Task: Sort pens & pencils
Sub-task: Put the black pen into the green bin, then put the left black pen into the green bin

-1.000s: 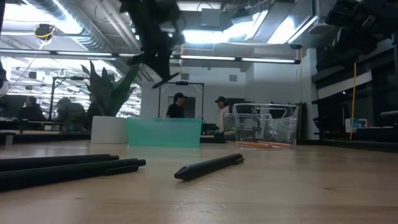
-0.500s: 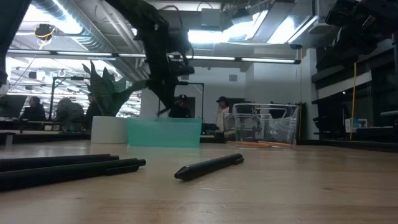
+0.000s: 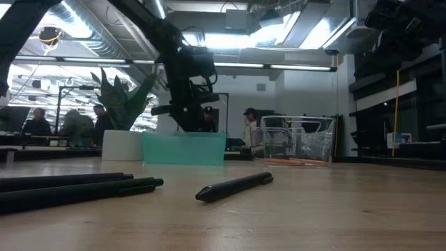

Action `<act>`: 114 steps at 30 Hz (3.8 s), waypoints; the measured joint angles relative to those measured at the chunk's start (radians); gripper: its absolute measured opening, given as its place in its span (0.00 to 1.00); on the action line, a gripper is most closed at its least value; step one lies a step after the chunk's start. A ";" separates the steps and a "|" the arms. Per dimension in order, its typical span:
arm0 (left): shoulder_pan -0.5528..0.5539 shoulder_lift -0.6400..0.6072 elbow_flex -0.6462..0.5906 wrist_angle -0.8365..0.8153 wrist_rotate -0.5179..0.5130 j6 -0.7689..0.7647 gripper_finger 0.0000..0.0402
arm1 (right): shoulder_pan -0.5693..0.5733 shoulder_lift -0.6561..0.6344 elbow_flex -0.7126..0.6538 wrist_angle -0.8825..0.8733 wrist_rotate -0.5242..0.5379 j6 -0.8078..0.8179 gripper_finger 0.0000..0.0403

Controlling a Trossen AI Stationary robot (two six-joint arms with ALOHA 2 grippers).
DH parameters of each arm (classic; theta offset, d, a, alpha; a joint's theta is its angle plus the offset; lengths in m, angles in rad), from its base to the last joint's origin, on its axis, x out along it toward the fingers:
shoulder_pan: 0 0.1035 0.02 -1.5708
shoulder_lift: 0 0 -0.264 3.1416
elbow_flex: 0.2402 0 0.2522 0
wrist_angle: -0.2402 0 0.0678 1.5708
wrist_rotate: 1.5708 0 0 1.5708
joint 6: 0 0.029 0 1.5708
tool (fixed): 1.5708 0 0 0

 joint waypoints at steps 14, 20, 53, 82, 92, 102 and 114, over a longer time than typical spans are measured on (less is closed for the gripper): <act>0.005 0.051 0.000 0.107 0.109 0.034 0.20 | 0.000 0.000 0.000 0.000 0.000 0.001 0.05; 0.017 0.051 0.000 0.110 0.139 0.036 0.32 | 0.000 0.000 0.000 0.000 0.000 0.002 0.05; -0.468 0.041 0.558 -0.647 0.098 0.352 0.34 | 0.000 0.000 0.000 0.000 -0.003 0.082 0.05; -0.861 -0.365 -0.151 -0.560 -0.183 -0.256 0.34 | 0.000 0.000 0.000 0.007 -0.006 0.130 0.05; -0.945 -0.263 -0.229 -0.097 -0.059 -0.302 0.34 | 0.000 0.000 0.000 0.007 -0.002 0.049 0.05; -1.050 -0.117 -0.229 0.037 0.136 -0.456 0.34 | 0.000 0.000 0.000 0.007 -0.001 -0.001 0.05; -1.064 -0.095 -0.228 0.065 0.093 -0.537 0.33 | 0.000 0.000 0.000 0.007 -0.001 -0.003 0.05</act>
